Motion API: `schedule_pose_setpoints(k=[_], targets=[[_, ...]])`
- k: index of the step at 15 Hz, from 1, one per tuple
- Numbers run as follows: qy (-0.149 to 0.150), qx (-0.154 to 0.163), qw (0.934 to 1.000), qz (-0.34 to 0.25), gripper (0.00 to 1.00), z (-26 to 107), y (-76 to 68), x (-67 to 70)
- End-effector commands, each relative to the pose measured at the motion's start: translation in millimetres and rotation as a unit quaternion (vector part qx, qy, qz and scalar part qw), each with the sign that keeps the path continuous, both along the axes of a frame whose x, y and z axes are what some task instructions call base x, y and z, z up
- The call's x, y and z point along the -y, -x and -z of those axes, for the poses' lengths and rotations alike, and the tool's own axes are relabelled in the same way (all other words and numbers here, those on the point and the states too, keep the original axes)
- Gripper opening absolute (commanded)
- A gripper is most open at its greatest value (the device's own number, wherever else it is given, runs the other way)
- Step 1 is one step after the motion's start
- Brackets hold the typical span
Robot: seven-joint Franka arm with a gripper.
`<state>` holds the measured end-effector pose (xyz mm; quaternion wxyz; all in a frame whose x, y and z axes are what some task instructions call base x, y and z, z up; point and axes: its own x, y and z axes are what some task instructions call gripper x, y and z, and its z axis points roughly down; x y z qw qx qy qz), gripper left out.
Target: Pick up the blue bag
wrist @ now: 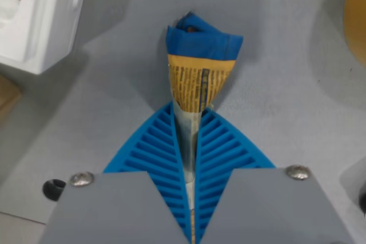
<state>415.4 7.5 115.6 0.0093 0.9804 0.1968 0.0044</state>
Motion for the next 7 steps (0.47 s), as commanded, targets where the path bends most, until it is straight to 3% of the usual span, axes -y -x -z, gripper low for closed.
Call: schedule_pose_setpoints(k=[1,7], targets=[[0.020,0.043,0.9988,-0.011,0.00,-12.3,6.4,3.8],[0.019,0.029,0.9994,-0.011,0.00,-41.9,11.9,3.5]])
